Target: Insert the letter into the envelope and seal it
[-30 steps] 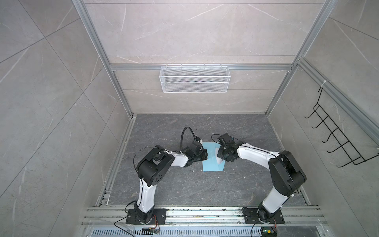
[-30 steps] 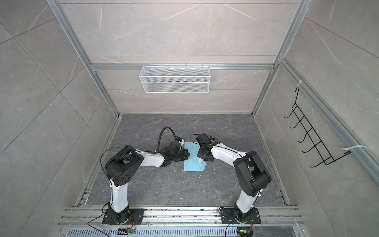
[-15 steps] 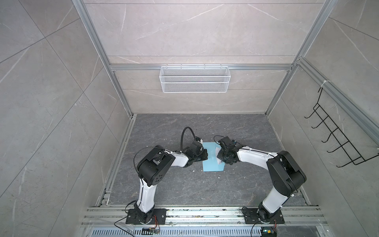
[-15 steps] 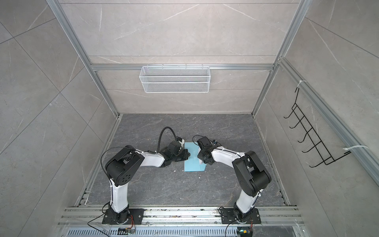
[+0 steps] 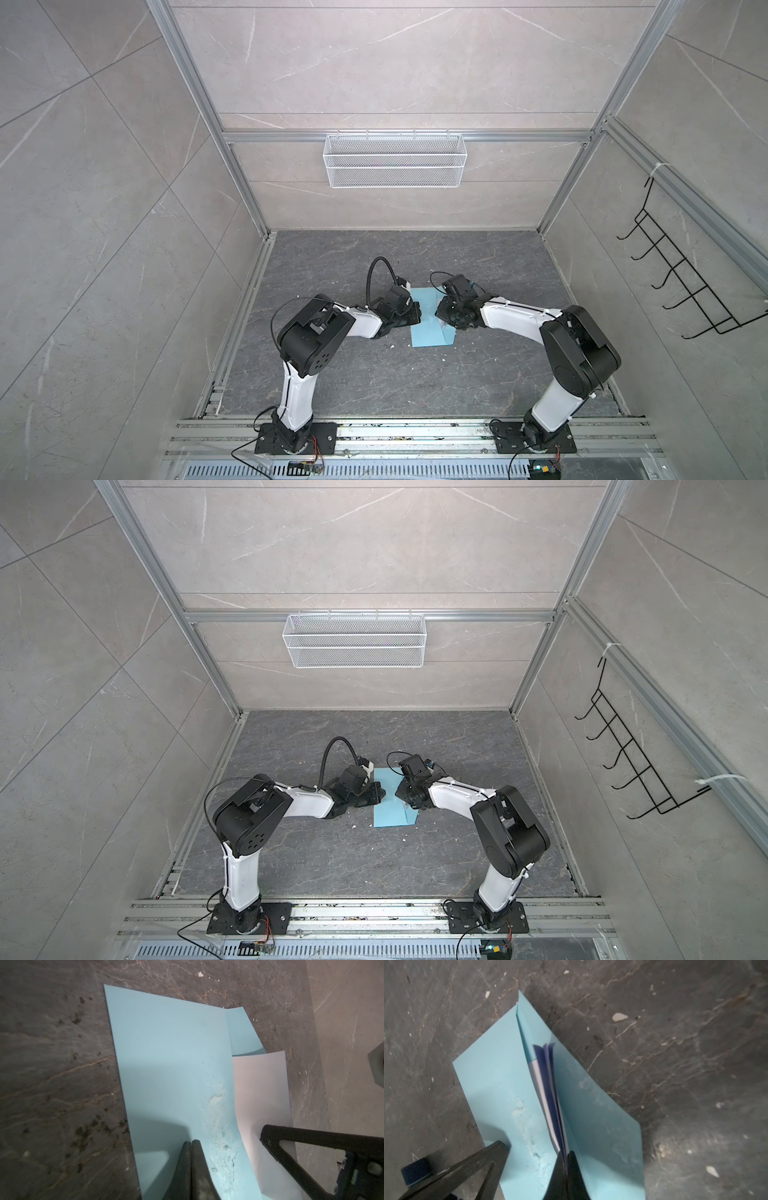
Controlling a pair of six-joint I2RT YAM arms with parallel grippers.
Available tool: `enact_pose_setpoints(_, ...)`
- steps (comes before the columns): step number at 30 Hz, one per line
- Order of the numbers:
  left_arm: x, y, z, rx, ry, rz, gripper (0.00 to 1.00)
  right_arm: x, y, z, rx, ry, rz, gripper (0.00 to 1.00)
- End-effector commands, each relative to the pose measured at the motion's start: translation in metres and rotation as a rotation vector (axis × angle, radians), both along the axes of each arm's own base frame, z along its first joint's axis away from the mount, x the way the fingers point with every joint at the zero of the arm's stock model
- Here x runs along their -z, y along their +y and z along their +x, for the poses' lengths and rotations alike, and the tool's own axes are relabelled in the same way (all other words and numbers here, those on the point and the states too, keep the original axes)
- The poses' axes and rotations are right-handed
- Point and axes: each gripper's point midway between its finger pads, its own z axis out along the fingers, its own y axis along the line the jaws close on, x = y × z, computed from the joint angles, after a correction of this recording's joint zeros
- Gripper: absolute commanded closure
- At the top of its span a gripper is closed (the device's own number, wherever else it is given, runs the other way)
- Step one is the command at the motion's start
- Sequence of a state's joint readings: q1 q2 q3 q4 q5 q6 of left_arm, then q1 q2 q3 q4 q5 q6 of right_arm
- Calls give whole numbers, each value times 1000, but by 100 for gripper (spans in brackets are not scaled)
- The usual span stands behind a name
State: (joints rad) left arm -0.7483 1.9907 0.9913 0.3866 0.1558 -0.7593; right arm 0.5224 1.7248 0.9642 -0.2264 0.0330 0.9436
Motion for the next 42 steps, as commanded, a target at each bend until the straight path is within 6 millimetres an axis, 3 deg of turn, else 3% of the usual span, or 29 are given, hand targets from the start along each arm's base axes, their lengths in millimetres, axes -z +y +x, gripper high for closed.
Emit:
enact_pose_setpoints(1,53,21,-28,4,137,142,100,1,9,5,-82,-6,-1,100)
enact_pose_setpoints(12,50,21,-28,4,133,142,100,9,20,11,-234,43,55,99)
enact_pose_setpoints(15,44,21,-27,0,123,135,100,-3,17,13,-278,38,12,91)
enact_pose_setpoints(18,29,19,-24,-2,97,111,99,-22,3,12,-308,30,-89,76)
enact_pose_setpoints(21,2,15,-19,1,46,74,92,-36,-12,7,-343,39,-182,64)
enact_pose_setpoints(25,-43,14,-13,12,-42,42,71,-49,-21,-1,-371,44,-226,38)
enact_pose_setpoints(30,-79,33,-15,-10,-120,72,50,-57,-3,-6,-374,16,-94,36)
enact_pose_setpoints(36,-62,51,-27,-30,-73,86,44,-37,11,-4,-358,65,-20,36)
enact_pose_setpoints(42,-35,46,-33,-15,-9,75,41,-20,8,1,-326,90,-44,36)
